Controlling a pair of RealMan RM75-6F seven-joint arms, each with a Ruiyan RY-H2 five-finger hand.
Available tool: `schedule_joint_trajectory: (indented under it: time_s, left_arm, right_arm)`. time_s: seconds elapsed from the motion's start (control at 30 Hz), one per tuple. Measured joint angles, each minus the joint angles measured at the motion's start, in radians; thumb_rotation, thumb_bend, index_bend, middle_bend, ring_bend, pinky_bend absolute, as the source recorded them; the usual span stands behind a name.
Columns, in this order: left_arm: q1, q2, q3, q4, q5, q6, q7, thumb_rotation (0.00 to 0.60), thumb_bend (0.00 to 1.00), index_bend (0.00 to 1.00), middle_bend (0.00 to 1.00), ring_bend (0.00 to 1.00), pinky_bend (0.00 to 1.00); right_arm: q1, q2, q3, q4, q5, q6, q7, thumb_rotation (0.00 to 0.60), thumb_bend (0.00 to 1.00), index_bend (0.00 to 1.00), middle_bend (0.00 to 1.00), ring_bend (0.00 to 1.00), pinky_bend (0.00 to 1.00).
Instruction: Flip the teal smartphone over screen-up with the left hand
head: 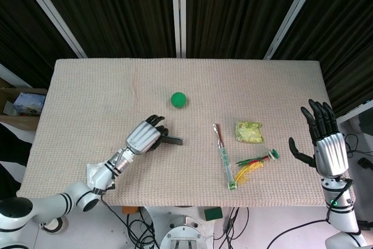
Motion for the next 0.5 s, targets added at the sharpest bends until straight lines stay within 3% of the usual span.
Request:
schedule_joint_trajectory:
  time_s: [0.07,0.13,0.2,0.5]
  left_arm:
    - [-0.009,-0.01,-0.01,0.021,-0.007,0.0,-0.005,0.6,0.46,0.31,0.37,0.17,0.23]
    - [-0.016,-0.019,-0.019,0.041,-0.014,0.005,-0.007,0.6,0.38,0.14,0.15,0.11,0.22]
    - [-0.018,-0.024,-0.025,0.05,-0.016,0.019,-0.009,0.6,0.31,0.05,0.03,0.06,0.21]
    - [0.01,-0.042,-0.059,0.1,-0.026,0.162,-0.002,0.6,0.27,0.02,0.0,0.01,0.19]
  right_arm:
    - [0.001,-0.003,0.0,0.006,0.004,-0.003,0.004,0.51,0.46,0.0,0.0,0.0,0.0]
    - [0.001,-0.005,0.001,0.012,0.009,-0.004,0.007,0.511,0.46,0.0,0.0,0.0,0.0]
    - [0.001,-0.007,0.002,0.016,0.013,-0.004,0.01,0.511,0.46,0.0,0.0,0.0,0.0]
    - [-0.007,-0.006,-0.004,0.019,0.013,0.002,0.013,0.509,0.46,0.0,0.0,0.0,0.0]
